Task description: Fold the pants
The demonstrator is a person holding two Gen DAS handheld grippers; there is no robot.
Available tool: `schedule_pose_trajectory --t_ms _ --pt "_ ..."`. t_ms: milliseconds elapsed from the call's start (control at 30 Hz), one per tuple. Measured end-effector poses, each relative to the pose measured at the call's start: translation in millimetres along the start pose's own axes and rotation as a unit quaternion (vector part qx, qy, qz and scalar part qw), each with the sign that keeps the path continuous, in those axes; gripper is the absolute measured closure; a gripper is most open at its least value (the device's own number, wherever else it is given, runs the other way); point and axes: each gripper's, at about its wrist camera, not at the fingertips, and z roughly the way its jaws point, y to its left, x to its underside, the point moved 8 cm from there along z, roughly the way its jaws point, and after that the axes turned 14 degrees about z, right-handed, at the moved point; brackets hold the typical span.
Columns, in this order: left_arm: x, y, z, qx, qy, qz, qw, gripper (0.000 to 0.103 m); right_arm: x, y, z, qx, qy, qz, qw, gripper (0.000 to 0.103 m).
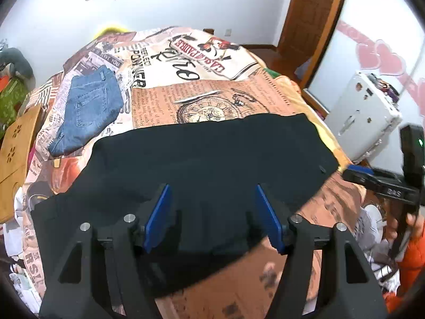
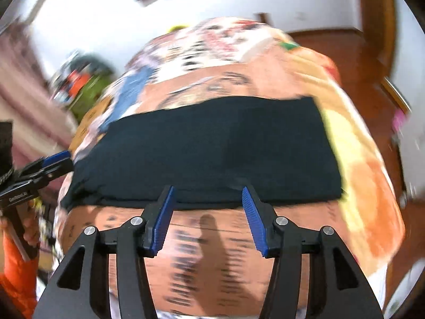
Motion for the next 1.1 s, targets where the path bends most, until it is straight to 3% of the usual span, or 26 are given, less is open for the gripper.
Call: schedule_pose_trajectory --t_ms 133,267,400,667,900,933,1033,1100 --pt "0 -1 37 0.000 0.038 -0.001 0.9993 0.036 -1 -42 0 0.011 -0.002 0.085 0.996 0.047" --pt "15 -10 73 0.006 0.089 0.006 0.9960 0.036 0 -74 8 -0.002 0.007 0.171 0.985 0.047" --pt "15 -20 80 -0.001 0.086 0.016 0.9962 0.025 -4 -90 17 -0.020 0.008 0.223 0.974 0.047" --pt "4 -29 94 0.011 0.092 0.011 0.9956 0.022 -15 -103 28 -0.044 0.001 0.269 0.962 0.047" --pt "-10 -54 107 0.031 0.094 0.034 0.9945 0.022 -20 -105 34 -0.034 -0.017 0.257 0.966 0.048" --pt "-12 -58 109 0.031 0.093 0.040 0.9944 0.022 -20 -105 34 -0.029 -0.020 0.251 0.967 0.049" --pt "-13 -63 110 0.029 0.091 0.050 0.9942 0.022 -22 -112 39 -0.006 -0.025 0.245 0.969 0.071" --pt "-13 -63 111 0.031 0.091 0.049 0.9942 0.022 -24 -115 40 -0.011 -0.027 0.252 0.967 0.079"
